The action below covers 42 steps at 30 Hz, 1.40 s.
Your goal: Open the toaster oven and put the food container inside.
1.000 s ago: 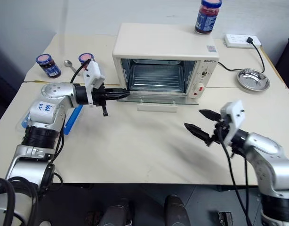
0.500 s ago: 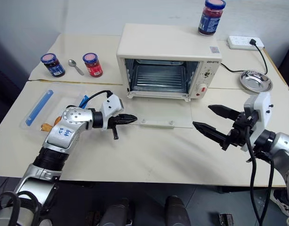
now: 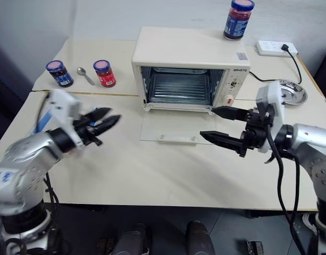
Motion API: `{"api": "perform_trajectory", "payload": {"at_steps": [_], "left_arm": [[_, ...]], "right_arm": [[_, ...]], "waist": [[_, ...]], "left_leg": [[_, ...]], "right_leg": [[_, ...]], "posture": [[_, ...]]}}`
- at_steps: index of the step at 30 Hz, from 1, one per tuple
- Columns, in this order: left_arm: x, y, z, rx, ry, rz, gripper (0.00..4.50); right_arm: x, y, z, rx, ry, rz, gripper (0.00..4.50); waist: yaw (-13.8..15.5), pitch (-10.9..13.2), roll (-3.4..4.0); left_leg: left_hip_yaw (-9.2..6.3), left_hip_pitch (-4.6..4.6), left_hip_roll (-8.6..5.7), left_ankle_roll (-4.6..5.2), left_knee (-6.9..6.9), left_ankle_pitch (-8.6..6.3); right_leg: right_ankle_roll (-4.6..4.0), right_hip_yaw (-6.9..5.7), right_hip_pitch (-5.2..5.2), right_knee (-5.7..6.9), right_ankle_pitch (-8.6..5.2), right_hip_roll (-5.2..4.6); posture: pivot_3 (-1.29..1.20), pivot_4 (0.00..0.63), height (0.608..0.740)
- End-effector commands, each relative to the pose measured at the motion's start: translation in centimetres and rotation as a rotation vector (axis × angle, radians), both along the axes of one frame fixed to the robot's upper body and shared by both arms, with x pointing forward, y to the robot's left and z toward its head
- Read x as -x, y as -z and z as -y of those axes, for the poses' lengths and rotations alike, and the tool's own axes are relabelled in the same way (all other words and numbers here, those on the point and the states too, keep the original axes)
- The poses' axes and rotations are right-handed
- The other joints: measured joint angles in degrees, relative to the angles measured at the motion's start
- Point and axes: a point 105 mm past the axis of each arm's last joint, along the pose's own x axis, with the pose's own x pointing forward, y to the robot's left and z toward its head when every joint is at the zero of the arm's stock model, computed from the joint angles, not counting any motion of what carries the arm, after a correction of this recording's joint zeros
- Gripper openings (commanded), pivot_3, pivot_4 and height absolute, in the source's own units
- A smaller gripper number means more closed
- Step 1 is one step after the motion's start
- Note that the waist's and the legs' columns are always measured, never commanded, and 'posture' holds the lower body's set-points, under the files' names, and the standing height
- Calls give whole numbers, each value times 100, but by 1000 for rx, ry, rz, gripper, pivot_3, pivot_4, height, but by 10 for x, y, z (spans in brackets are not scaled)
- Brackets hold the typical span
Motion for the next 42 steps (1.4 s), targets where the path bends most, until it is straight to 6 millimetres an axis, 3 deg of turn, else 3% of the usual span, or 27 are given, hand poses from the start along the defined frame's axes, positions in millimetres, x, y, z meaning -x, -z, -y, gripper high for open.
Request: {"api": "perform_trajectory", "payload": {"at_steps": [1,6,11,21,25,29,34,35,42], "left_arm": [[22,-4,-30,167,-308,-6,3167],[36,2,-77,421,-680,27,4415],[51,18,-107,540,-936,-39,4415],[41,46,-93,662,-977,-234,4415],[28,62,-100,709,-1001,-348,4415],[19,73,-100,713,-1000,-430,3729],[8,75,-98,704,-981,-479,2429],[7,75,-98,705,-982,-484,2353],[10,72,-121,621,-1010,-468,535]], "right_arm": [[-2,-7,-5,-19,-78,-2,4500],[-12,-9,-14,14,-127,53,4500],[-17,-10,-18,18,-153,68,4500],[-11,-6,-20,2,-142,69,4500],[-5,-4,-18,-3,-113,71,4500],[-1,-4,-14,-13,-69,73,4500],[5,-3,-12,-22,-37,77,4500],[6,-2,-11,-21,-29,77,4500],[5,-1,-6,-11,19,78,4500]], "waist": [[19,1,-2],[71,1,-9],[70,3,-12],[118,6,-23],[120,6,-23],[120,6,-24],[124,5,-25],[123,5,-25],[104,5,-25]], "left_leg": [[-3,0,-3,0,1,0],[-3,-2,-2,-3,0,1],[0,-1,-2,-8,-3,0],[5,-2,0,-13,-4,-2],[7,-3,0,-15,-7,-4],[8,-3,-1,-14,-7,-4],[10,-3,-1,-15,-7,-4],[10,-2,-1,-15,-7,-4],[21,1,3,-18,-11,-5]], "right_leg": [[0,-4,3,-4,0,0],[1,-6,4,-10,1,4],[0,-5,1,-10,1,4],[0,-6,3,-27,9,8],[0,-8,2,-30,9,10],[0,-6,2,-32,10,8],[0,-6,2,-32,10,8],[0,-6,2,-32,10,8],[0,-2,-4,-30,10,9]], "posture": [[0,150,740],[0,150,740],[0,150,740],[0,150,740],[0,150,740],[0,150,740],[0,150,740],[0,150,740],[0,150,740]]}}
